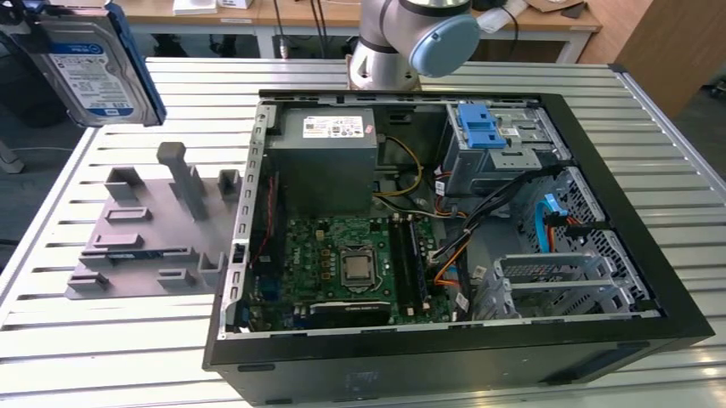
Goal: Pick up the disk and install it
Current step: 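Pick up the disk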
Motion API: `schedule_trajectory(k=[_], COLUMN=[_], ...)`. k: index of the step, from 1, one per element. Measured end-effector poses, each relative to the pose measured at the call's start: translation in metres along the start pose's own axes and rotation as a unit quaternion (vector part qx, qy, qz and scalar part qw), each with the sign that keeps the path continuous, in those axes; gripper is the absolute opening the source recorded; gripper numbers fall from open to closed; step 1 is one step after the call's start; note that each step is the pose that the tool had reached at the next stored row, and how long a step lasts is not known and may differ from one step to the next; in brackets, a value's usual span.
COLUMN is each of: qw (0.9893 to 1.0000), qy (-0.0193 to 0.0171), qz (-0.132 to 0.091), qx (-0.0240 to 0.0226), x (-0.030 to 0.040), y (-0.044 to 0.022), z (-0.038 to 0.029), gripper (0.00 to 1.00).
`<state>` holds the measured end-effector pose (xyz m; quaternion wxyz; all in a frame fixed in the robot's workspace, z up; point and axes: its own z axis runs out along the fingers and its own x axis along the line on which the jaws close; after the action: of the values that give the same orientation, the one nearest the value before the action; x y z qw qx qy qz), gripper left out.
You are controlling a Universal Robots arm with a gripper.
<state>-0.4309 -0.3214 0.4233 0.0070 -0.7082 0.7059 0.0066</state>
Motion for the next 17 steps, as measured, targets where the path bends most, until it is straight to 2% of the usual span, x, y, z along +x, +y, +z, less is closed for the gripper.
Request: schedule_trajectory(k=[17], qw=[1.0], qy=[0.0], qz=[0.0], qx=[0.0], x=[-0.0003], y=[0.0], z=[-0.0163], gripper=[0.37])
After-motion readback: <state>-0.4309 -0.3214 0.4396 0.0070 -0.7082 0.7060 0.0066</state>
